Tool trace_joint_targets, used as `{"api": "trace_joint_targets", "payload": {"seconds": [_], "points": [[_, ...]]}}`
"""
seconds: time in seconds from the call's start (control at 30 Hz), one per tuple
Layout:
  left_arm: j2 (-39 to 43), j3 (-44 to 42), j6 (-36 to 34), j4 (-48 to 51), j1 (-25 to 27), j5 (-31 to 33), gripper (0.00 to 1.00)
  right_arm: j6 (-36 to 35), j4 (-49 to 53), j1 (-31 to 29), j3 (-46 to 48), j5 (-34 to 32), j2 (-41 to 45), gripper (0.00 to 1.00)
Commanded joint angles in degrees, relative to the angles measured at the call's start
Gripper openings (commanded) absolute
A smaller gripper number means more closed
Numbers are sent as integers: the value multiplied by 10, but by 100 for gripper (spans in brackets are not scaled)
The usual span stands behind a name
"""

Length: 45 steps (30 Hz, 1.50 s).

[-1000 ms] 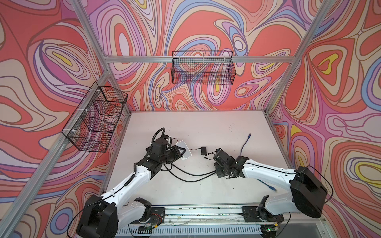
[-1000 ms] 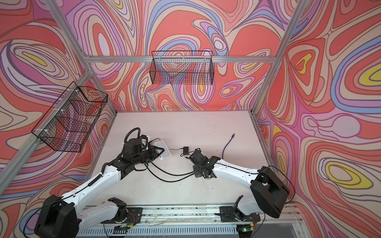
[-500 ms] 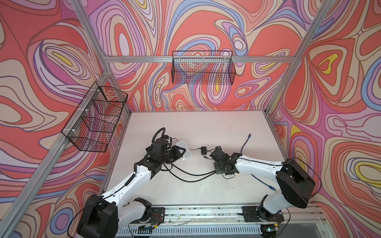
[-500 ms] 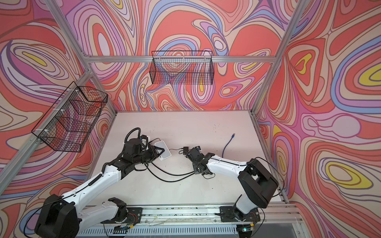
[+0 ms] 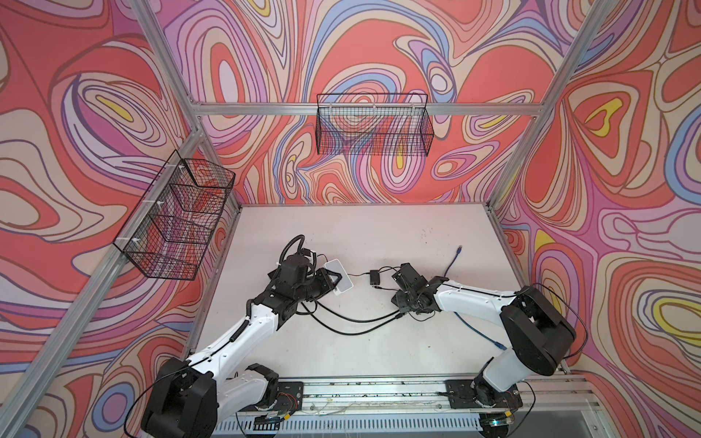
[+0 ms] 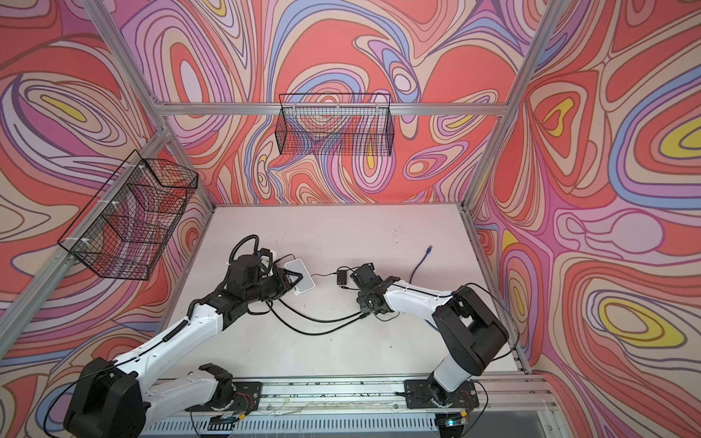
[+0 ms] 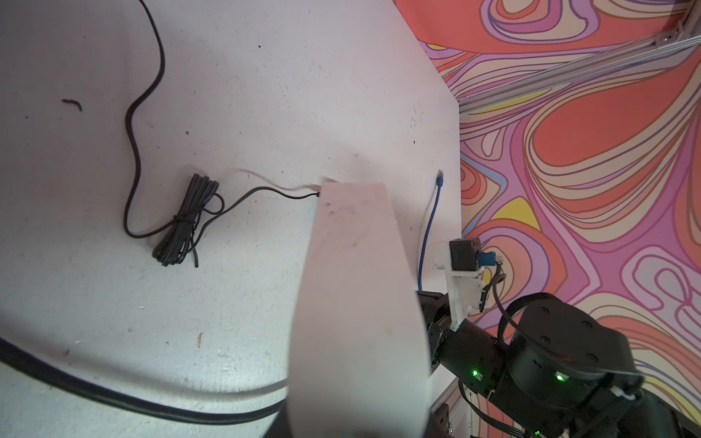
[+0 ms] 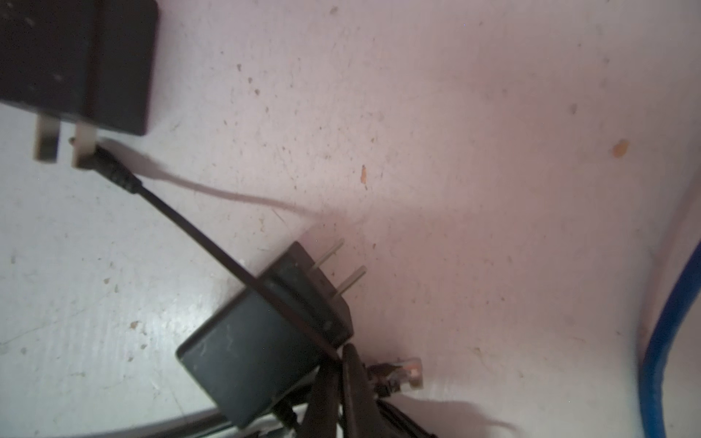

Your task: Insert the plug into the switch port

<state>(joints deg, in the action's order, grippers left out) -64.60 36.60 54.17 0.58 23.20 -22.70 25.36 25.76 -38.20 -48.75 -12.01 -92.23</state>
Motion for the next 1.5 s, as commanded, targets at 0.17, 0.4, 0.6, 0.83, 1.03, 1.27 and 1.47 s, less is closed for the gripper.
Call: {"api": "trace_joint_targets", "payload": {"seconds": [0.17, 0.4, 0.6, 0.83, 1.03, 1.27, 1.47], "points": [[9, 11, -11, -2, -4, 0, 9, -14, 44, 3, -24, 15, 35, 0], [1, 10, -8, -11, -4, -4, 9, 17, 121, 3, -2, 33, 163, 0], [-6, 13, -3, -20, -4, -9, 9, 72, 156, 2, 45, 54, 216, 0], [-4, 16, -4, -19, -4, -11, 9, 167, 195, 2, 92, 56, 247, 0], [-6, 21, -9, -13, -4, -15, 9, 206, 167, 2, 143, 59, 232, 0], [-4, 21, -10, -10, -4, -13, 9, 201, 150, 1, 129, 48, 180, 0], [0, 19, -12, -8, -4, -11, 9, 192, 148, 1, 112, 48, 153, 18]]}}
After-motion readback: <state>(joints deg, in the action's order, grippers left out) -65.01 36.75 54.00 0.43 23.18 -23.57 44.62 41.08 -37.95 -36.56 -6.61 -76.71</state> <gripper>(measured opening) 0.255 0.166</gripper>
